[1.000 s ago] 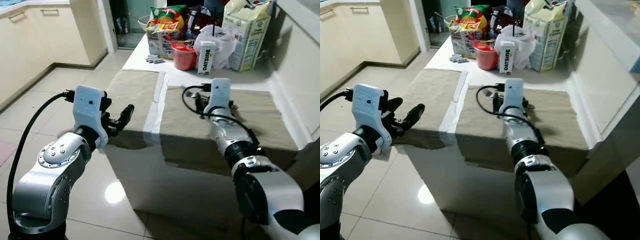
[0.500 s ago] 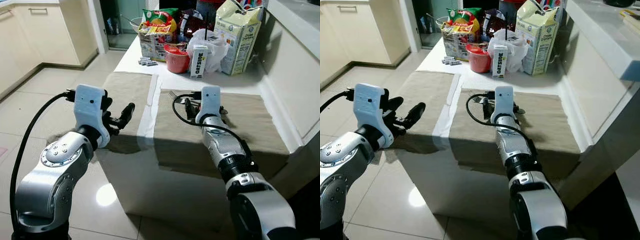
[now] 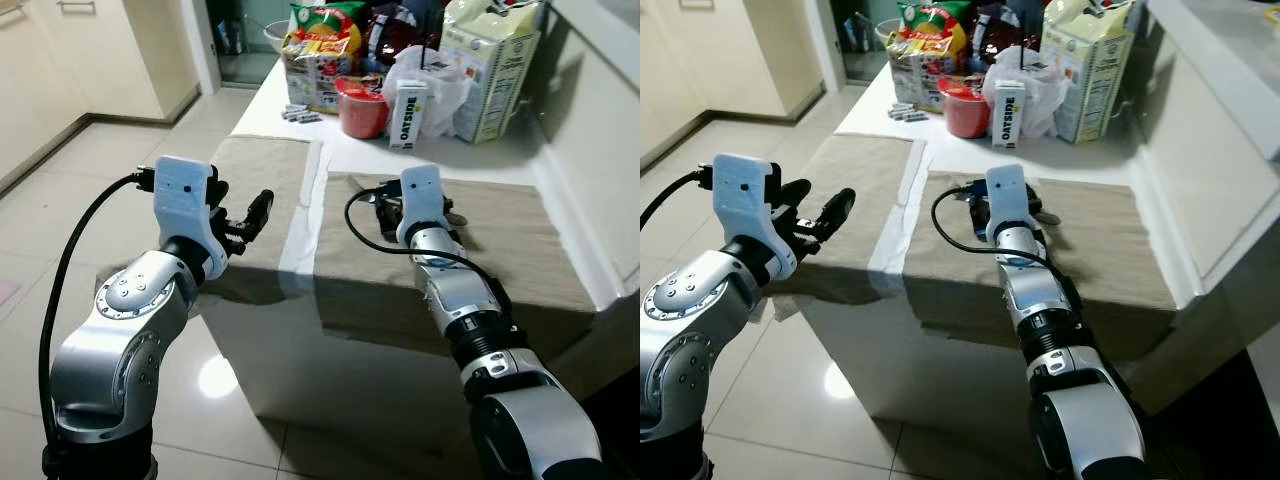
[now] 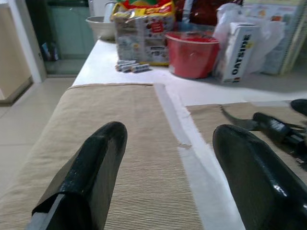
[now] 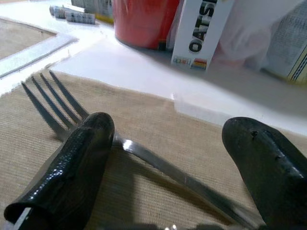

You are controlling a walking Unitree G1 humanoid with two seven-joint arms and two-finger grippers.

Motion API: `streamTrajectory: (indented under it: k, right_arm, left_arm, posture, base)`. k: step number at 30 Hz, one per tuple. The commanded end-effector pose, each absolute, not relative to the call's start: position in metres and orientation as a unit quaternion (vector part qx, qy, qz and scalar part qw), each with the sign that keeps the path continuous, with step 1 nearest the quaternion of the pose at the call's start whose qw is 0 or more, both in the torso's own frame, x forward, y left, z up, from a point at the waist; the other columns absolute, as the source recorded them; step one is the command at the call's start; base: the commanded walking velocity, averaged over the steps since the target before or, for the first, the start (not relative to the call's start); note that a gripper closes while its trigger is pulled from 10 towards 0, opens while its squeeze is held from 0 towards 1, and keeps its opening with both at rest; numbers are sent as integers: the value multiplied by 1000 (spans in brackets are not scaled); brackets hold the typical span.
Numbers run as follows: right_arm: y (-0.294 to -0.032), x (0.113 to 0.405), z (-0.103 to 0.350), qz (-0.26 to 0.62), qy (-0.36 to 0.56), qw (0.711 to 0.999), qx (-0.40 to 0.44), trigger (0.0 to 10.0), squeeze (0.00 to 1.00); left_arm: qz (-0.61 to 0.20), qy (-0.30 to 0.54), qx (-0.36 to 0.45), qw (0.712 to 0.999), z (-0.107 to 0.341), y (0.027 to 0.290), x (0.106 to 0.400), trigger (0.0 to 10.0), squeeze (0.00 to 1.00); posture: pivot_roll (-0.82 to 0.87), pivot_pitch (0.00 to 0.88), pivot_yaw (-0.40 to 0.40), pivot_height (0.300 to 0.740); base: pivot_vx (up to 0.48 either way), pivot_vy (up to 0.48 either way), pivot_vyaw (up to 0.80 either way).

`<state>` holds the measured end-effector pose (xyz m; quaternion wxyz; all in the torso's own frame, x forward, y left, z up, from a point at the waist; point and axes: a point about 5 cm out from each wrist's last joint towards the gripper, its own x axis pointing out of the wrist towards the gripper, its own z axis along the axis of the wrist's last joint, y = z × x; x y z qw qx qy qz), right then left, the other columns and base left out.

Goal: Setting the table

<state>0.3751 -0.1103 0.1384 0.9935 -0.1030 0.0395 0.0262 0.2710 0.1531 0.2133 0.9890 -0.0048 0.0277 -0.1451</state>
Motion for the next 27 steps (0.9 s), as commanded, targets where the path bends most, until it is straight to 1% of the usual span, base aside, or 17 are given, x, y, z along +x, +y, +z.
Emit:
streamTrajectory:
  k: [1,2,3,4,7,8,9,11,12,13,15,18,19,20,23,24,27]
  right_arm:
    - [-112,376,152,19,-2,993,-116,10000,0]
    - [-115,376,161,11,-29,992,-125,10000,0]
    - [-115,376,161,11,-29,992,-125,10000,0]
    - [-119,376,171,0,-60,988,-143,10000,0]
    - [-123,376,177,-7,-78,985,-155,10000,0]
    - [-130,375,184,-21,-105,977,-184,10000,0]
    - [-130,375,184,-21,-105,977,-184,10000,0]
    - [-145,369,194,-46,-150,958,-241,10000,0]
    - [-145,369,194,-46,-150,958,-241,10000,0]
    - [-158,358,200,-68,-188,938,-283,10000,0]
    - [-168,347,200,-81,-208,926,-305,10000,0]
    - [-172,339,199,-84,-219,918,-319,10000,0]
    - [-174,333,197,-86,-221,915,-325,10000,0]
    - [-177,322,192,-86,-225,911,-335,10000,0]
    - [-178,313,188,-86,-227,909,-339,10000,0]
    - [-179,305,185,-83,-228,907,-344,10000,0]
    - [-182,282,179,-77,-229,904,-353,10000,0]
  left_arm:
    - [-140,24,-2,990,213,152,274,10000,0]
    - [-139,22,-1,990,214,152,275,10000,0]
    - [-139,22,-1,990,214,152,275,10000,0]
    - [-135,19,-1,991,213,151,275,10000,0]
    - [-133,17,-1,991,213,150,277,10000,0]
    - [-133,14,1,991,211,146,277,10000,0]
    - [-133,14,1,991,211,146,277,10000,0]
    - [-117,9,-9,993,207,141,280,10000,0]
    - [-117,9,-9,993,207,141,280,10000,0]
    - [-93,6,-21,995,202,138,284,10000,0]
    - [-86,6,-26,996,197,135,288,10000,0]
    - [-92,3,-25,995,195,132,294,10000,0]
    - [-105,-3,-19,994,195,128,300,10000,0]
    - [-133,-9,-16,991,195,117,316,10000,0]
    - [-160,-9,-11,987,196,107,331,10000,0]
    - [-173,-9,-4,985,198,101,340,10000,0]
    - [-189,-6,17,982,201,91,363,10000,0]
  posture:
    - [36,0,39,740]
    - [30,0,41,740]
    - [30,0,41,740]
    - [30,0,41,740]
    - [24,0,43,740]
    - [14,0,42,740]
    - [14,0,42,740]
    - [-5,0,42,740]
    - [-5,0,42,740]
    - [-18,0,40,740]
    - [-31,0,40,740]
    - [-52,0,41,740]
    - [-59,0,42,740]
    - [-73,0,46,740]
    - [-79,0,48,740]
    - [-122,0,72,740]
    - [-166,0,93,740]
  base:
    - [0,0,0]
    - [0,0,0]
    - [0,0,0]
    - [0,0,0]
    - [0,0,0]
    - [0,0,0]
    - [0,0,0]
    - [0,0,0]
    - [0,0,0]
    - [0,0,0]
    - [0,0,0]
    - [0,0,0]
    - [0,0,0]
    - [0,0,0]
    - [0,0,0]
    - [0,0,0]
    - [0,0,0]
